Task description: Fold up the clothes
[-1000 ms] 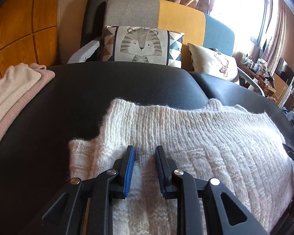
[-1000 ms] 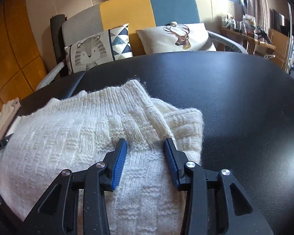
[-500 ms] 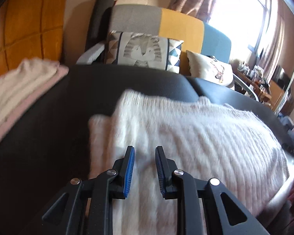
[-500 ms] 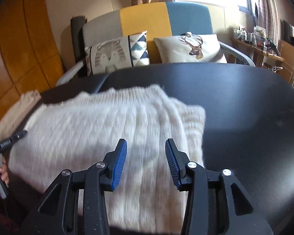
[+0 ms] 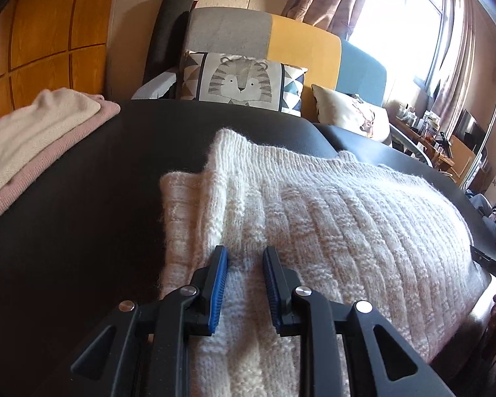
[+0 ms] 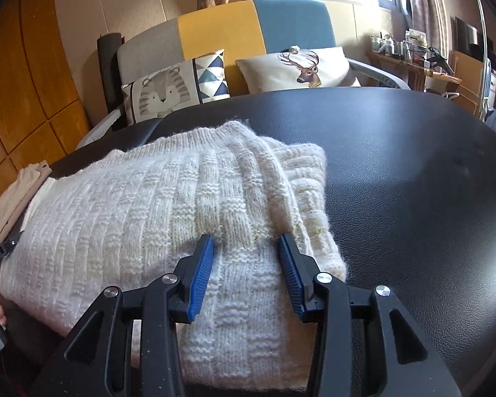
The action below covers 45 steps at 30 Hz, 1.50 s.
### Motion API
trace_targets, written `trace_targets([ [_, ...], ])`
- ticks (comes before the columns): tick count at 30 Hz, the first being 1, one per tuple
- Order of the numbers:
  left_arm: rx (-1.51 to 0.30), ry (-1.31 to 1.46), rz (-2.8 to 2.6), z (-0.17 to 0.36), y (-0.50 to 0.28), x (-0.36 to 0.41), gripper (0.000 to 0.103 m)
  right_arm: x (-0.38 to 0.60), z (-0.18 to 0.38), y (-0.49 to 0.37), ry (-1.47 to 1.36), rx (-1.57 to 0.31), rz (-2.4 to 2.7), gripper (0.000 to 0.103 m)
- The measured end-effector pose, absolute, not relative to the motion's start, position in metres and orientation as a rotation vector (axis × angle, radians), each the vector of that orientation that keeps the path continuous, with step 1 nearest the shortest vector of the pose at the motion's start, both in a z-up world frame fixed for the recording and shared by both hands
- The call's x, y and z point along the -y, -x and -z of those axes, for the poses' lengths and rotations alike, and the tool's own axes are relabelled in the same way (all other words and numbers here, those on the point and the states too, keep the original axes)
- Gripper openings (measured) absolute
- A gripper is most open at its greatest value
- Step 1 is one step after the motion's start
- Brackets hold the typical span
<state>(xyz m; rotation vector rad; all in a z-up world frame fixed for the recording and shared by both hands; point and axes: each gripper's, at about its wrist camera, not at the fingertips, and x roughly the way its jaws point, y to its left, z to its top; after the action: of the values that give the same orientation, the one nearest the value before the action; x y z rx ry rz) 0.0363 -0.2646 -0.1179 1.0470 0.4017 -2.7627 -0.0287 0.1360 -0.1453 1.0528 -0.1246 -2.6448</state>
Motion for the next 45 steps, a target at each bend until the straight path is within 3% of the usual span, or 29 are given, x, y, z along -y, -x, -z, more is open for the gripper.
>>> trace_targets([
  [9,-0.377,-0.993,2.766,0.102,-0.055,0.257,0.023,-0.156,0.124,0.020,-1.015,0.356,2.604,0.044],
  [19,-0.264,-1.036,2.780,0.112,-0.074,0.249,0.023,-0.145,0.134,0.004,-1.094,0.159,2.573,0.044],
  [26,-0.217,-1.073,2.788,0.116,-0.077,0.249,0.023,-0.153,0.145,0.006,-1.131,0.184,2.600,0.042],
  [33,-0.416,-0.998,2.835,0.102,-0.094,0.263,0.023,-0.155,0.120,-0.012,-1.028,0.241,2.594,0.044],
  [37,-0.534,-0.950,2.917,0.093,-0.112,0.267,0.023,-0.143,0.113,-0.024,-1.006,0.160,2.531,0.044],
  [42,-0.363,-1.133,2.867,0.111,-0.105,0.252,0.023,-0.136,0.129,-0.024,-1.090,0.111,2.495,0.043],
  [45,-0.365,-1.145,2.868,0.118,-0.105,0.254,0.023,-0.140,0.127,-0.020,-1.092,0.146,2.500,0.039],
])
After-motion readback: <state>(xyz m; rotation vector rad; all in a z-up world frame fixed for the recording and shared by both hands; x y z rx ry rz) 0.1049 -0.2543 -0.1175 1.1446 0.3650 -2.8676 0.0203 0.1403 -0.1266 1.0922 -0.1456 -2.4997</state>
